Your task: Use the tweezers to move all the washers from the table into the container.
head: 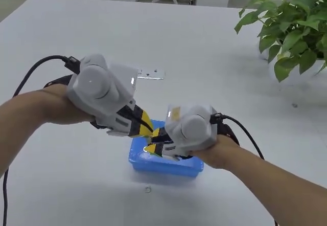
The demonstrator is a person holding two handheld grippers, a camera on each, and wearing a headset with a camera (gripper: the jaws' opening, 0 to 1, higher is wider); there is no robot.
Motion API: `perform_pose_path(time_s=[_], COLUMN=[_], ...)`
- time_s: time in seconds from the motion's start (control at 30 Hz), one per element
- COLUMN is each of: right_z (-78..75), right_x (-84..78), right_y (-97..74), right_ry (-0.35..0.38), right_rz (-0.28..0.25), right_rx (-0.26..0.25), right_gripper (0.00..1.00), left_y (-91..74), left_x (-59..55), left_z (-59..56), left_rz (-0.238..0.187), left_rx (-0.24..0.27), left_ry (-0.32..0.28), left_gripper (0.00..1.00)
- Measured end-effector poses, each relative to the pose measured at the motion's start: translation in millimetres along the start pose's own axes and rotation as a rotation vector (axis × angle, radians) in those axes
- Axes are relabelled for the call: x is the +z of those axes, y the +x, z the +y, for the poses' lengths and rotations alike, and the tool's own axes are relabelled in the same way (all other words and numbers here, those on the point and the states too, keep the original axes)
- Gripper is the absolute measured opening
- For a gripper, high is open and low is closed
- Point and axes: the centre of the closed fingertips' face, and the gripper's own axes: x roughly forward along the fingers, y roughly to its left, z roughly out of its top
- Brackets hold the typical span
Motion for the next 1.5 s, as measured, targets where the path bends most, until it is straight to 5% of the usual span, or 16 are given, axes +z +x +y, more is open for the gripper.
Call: perform_pose_path(time_s=[0.83,1.5], right_z=[38.9,67.4], right_x=[10.3,-0.7], right_y=[-24.8,-14.1], right_ry=[-0.016,0.005], right_rz=[0.0,0.005], right_rx=[-0.015,0.03], right_gripper=[0.11,0.11], left_y=[-12.9,-1.8], left_x=[23.9,10.4], left_z=[-40.7,-62.1], left_rz=[-0.004,-0.002], left_rx=[0.005,-0.028], left_ry=[0.017,-0.012], left_gripper=[0.05,0.05])
